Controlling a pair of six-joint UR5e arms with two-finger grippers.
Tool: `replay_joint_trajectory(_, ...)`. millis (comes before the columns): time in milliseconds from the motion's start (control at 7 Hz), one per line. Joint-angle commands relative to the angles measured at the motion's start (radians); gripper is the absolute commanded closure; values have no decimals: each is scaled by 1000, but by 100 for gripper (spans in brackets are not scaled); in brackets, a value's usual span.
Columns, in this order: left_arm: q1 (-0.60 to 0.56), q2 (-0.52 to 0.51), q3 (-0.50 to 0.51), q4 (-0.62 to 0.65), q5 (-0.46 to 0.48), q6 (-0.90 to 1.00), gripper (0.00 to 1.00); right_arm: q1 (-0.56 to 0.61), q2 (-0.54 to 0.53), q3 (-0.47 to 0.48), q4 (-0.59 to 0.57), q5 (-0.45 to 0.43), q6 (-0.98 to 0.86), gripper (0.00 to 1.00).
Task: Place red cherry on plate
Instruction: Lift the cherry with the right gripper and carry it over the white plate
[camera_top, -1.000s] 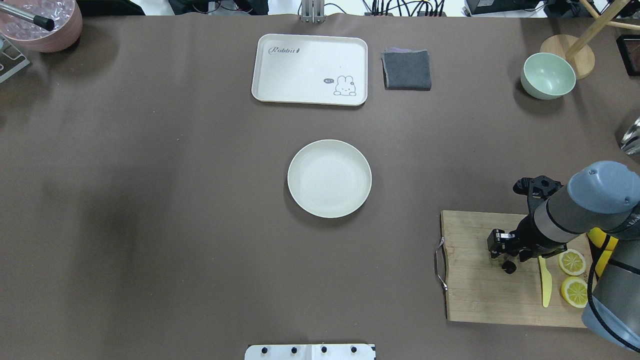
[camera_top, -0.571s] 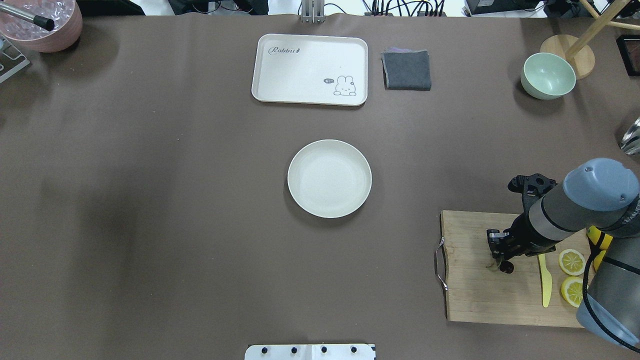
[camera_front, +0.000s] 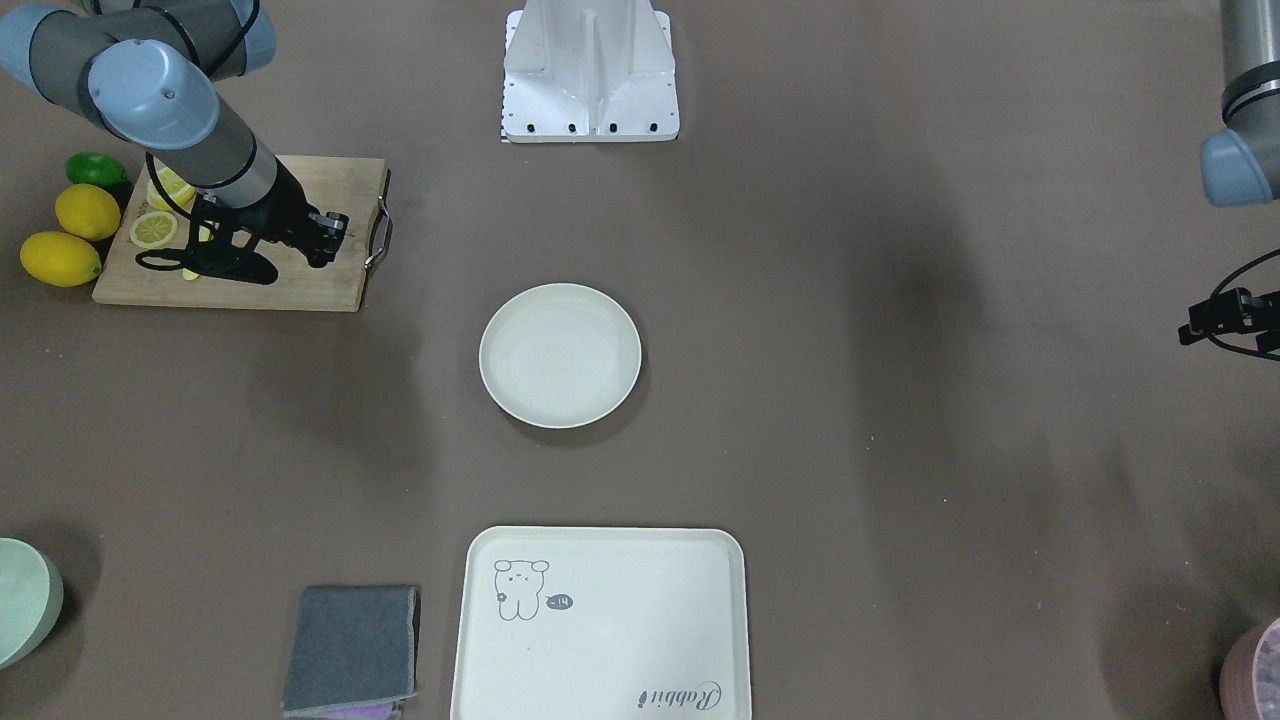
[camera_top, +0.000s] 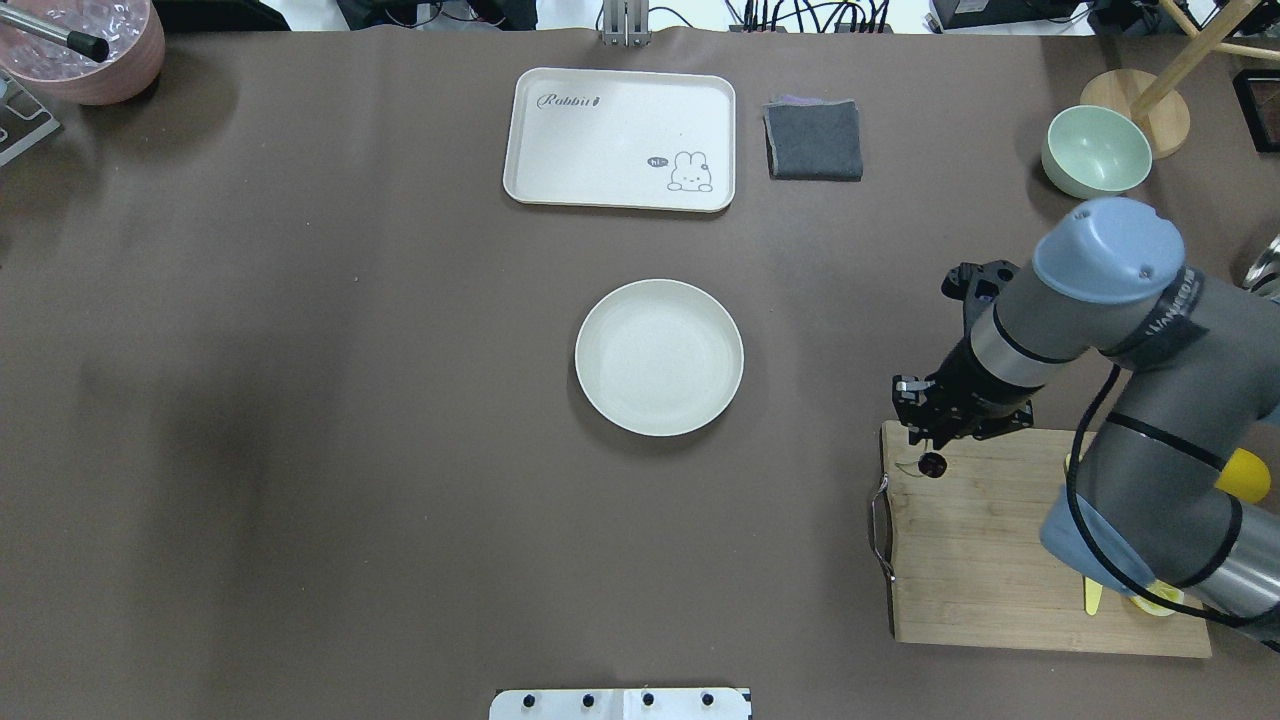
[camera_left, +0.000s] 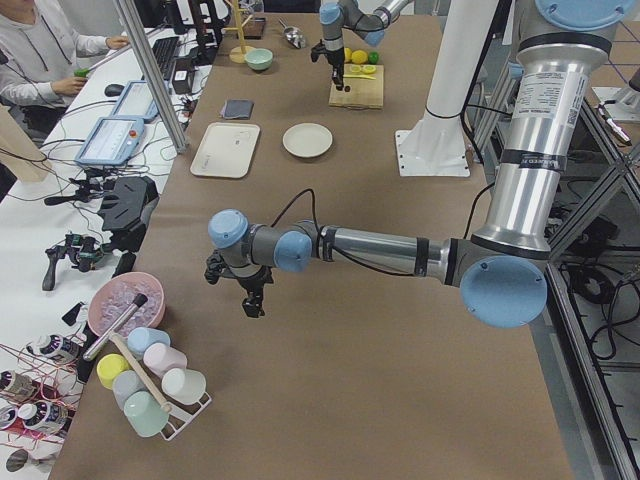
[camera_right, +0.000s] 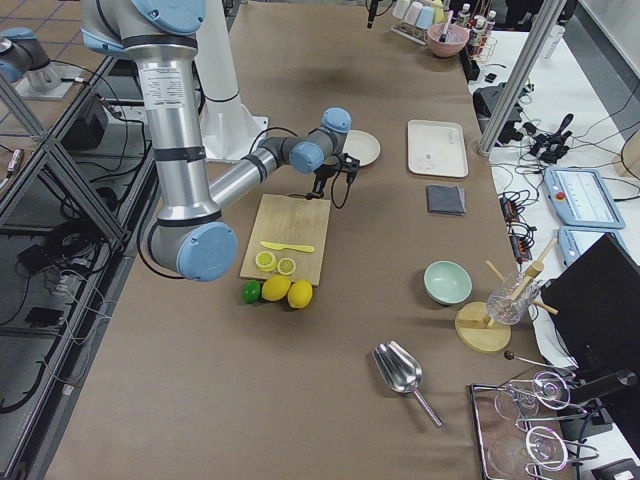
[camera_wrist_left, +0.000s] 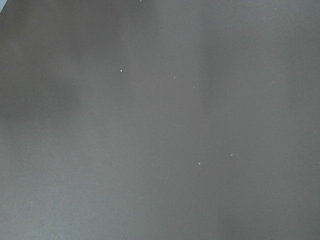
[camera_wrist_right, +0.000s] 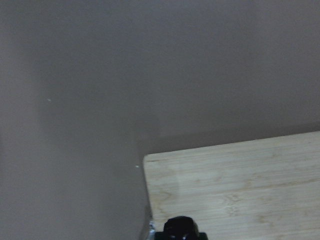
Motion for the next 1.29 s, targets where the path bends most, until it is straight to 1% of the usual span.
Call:
replay_joint_trajectory(0, 1, 1, 2, 0, 0, 1, 2, 51, 213, -52, -143, 11, 10, 100)
replay_joint_trajectory(143, 1, 3, 2, 2, 0, -1, 2, 84, 341, -155, -163, 26, 14, 100)
replay_joint_trajectory(429, 1, 3, 2, 2, -2, -1, 2, 92, 567, -404, -149, 28, 65, 100)
replay_joint_trajectory(571, 1, 3, 2, 3, -2, -1, 2, 91, 616, -474, -117, 29, 75, 100)
replay_joint_trajectory(714, 1, 3, 1, 2, -2, -1, 2, 42, 617, -519, -29, 13, 134, 100)
replay_joint_trajectory(857, 1, 3, 2, 2, -2, -1, 2, 5, 615, -594, 119, -23, 211, 100)
replay_joint_trajectory(1000, 1, 3, 1, 3, -2, -1, 2, -41, 612, -623, 184, -65, 245, 100)
replay_joint_trajectory(1143, 1, 3, 2, 3, -2, -1, 2, -68, 611, -625, 188, -86, 269, 85)
